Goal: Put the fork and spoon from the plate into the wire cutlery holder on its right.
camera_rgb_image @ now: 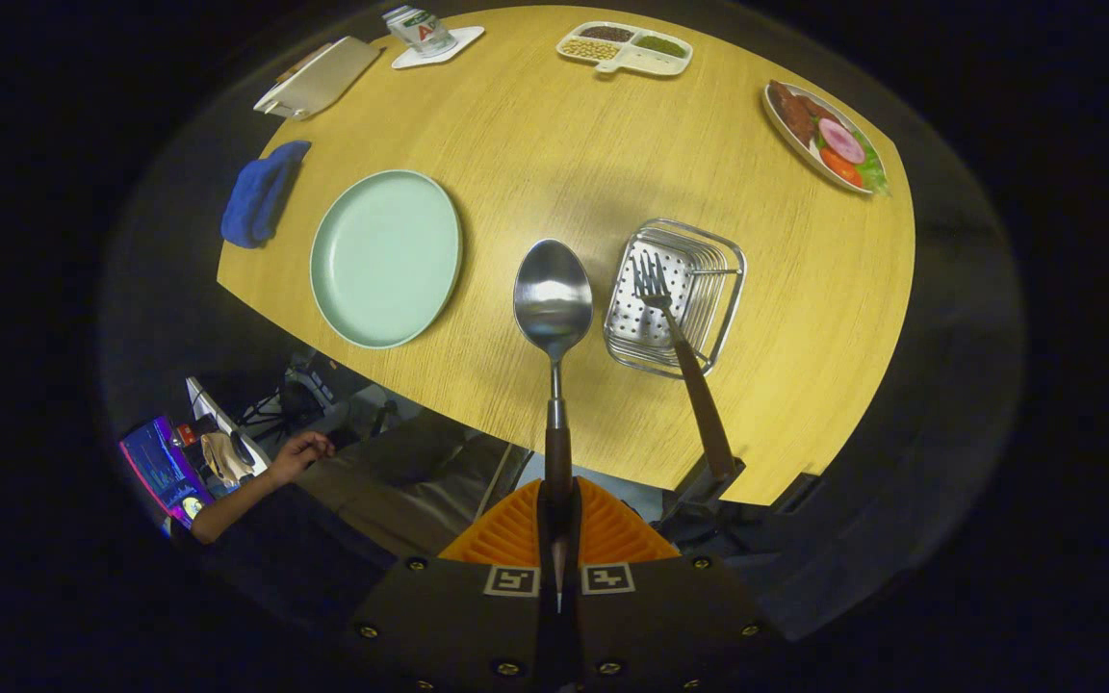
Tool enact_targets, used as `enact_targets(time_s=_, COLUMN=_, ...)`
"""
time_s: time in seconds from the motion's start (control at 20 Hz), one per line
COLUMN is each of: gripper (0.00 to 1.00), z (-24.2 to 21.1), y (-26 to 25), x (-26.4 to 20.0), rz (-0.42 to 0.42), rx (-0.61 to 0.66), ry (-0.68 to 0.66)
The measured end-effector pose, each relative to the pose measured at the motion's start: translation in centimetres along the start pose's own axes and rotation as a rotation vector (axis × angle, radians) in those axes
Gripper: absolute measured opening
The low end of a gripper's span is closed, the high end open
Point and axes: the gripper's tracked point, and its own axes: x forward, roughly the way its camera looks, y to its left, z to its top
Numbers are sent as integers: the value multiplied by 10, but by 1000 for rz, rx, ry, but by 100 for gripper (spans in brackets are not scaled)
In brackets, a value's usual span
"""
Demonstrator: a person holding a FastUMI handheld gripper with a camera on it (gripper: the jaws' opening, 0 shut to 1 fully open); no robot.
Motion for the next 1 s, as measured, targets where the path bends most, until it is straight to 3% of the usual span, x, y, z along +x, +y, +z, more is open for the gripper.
enact_targets(time_s=0.4, gripper=1, z=9, y=-32, x=7, rz=34, rx=170, ry=83)
enact_targets(time_s=1.0, gripper=2, z=36, y=-39, x=27, rz=-2, rx=183, ry=232)
